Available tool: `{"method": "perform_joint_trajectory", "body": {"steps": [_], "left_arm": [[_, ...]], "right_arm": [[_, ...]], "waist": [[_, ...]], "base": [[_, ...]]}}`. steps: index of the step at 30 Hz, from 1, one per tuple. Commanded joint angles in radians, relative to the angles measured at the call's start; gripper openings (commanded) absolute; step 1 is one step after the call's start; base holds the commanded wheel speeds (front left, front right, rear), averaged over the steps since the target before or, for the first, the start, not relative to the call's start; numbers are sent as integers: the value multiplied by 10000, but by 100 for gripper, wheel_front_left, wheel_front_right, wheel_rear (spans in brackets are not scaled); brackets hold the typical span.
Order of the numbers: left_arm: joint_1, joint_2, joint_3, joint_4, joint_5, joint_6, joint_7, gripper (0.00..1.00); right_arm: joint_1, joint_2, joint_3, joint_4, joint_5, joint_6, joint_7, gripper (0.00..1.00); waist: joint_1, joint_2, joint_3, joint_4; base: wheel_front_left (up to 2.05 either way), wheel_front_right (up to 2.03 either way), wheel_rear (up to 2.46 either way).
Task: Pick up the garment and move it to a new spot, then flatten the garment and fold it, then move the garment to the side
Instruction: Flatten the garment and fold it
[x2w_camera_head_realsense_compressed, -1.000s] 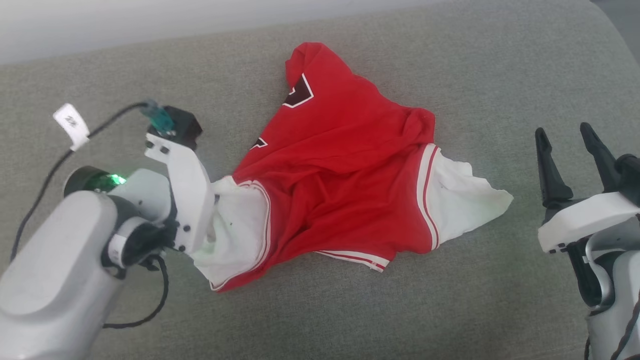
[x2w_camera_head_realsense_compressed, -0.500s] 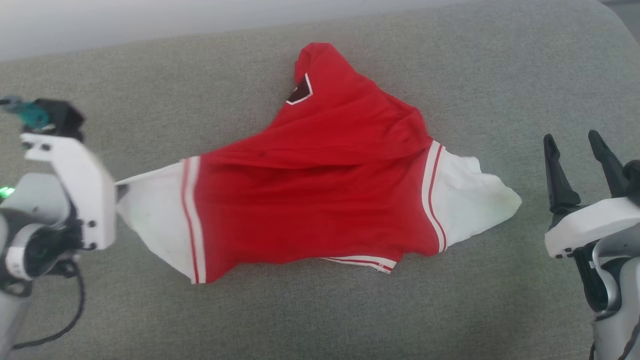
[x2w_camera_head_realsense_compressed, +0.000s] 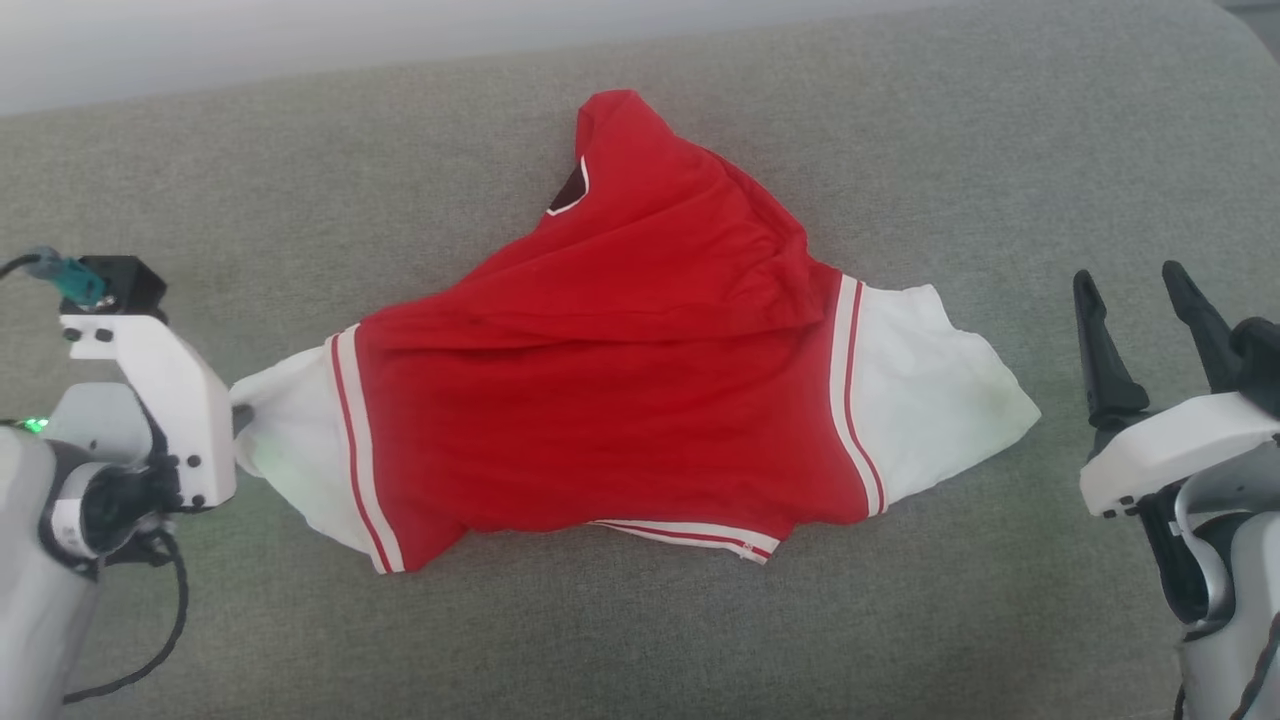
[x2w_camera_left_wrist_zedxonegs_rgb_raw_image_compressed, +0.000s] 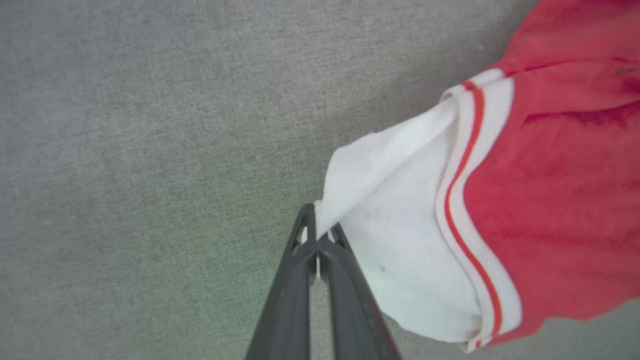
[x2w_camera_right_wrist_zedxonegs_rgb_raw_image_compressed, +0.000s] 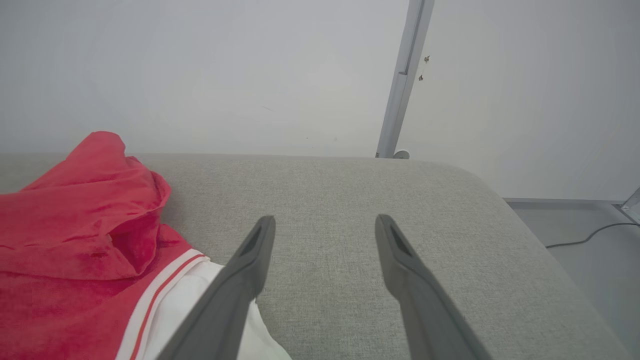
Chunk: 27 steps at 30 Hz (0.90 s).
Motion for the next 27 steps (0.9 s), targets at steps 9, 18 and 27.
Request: {"method": "perform_joint_trajectory", "body": {"steps": [9, 18, 27], "left_arm": [[-835, -502, -152, 1481, -155, -555, -453, 100], [-188, -301, -266, 372, -340, 495, 1037, 100], [353, -469, -472, -570, -401, 1202, 1589, 100]], "right_arm": [[193, -189, 48, -61, 12, -5, 164, 100], [542, -319, -114, -259, 87, -5, 300, 100], [476, -192, -11, -531, 8, -5, 449, 100]], "waist": [[0, -1, -364, 224], [0, -1, -620, 448], [0, -1, -326, 304]], "base": [[0, 0, 0], [0, 0, 0], [0, 0, 0]]}}
